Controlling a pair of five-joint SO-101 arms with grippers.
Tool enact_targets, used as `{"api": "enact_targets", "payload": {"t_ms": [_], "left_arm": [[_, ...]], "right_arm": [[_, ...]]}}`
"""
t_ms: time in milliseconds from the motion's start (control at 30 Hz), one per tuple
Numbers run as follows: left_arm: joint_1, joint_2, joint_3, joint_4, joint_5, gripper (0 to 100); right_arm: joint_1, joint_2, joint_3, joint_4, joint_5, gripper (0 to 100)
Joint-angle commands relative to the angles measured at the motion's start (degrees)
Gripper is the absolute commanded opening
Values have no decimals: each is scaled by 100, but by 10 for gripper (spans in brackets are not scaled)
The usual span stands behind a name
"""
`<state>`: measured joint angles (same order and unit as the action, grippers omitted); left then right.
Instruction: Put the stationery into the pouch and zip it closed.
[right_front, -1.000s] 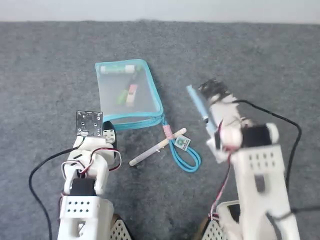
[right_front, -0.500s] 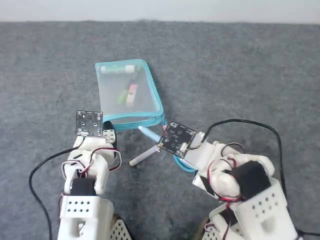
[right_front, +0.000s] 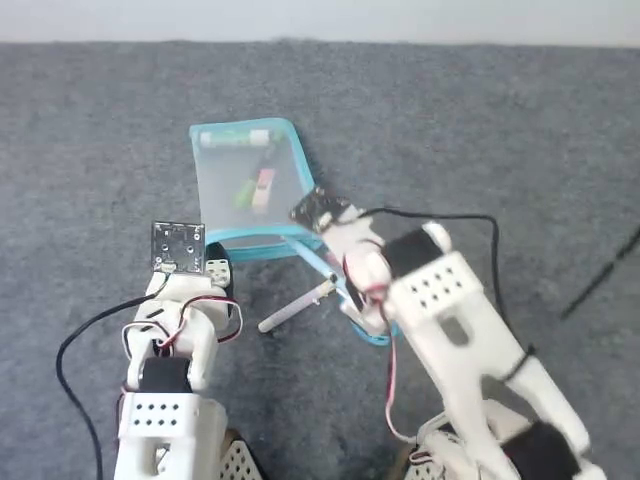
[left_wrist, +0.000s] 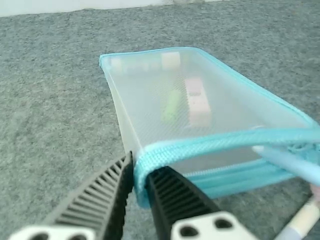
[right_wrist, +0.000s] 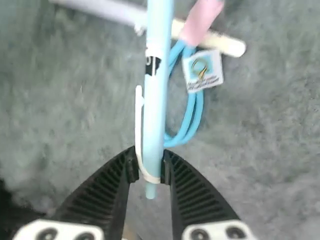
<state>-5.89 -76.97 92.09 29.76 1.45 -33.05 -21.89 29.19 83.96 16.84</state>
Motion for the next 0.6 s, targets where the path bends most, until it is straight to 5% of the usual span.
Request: {"api": "enact_targets", "payload": {"t_ms": [0, 567], "left_arm": [[53, -97, -233, -132, 79, 12], [1248, -97, -110, -105, -484, 12]], "right_arm": [[4, 391, -835, -154, -404, 6], [760, 3204, -4281, 752, -1547, 6]]}}
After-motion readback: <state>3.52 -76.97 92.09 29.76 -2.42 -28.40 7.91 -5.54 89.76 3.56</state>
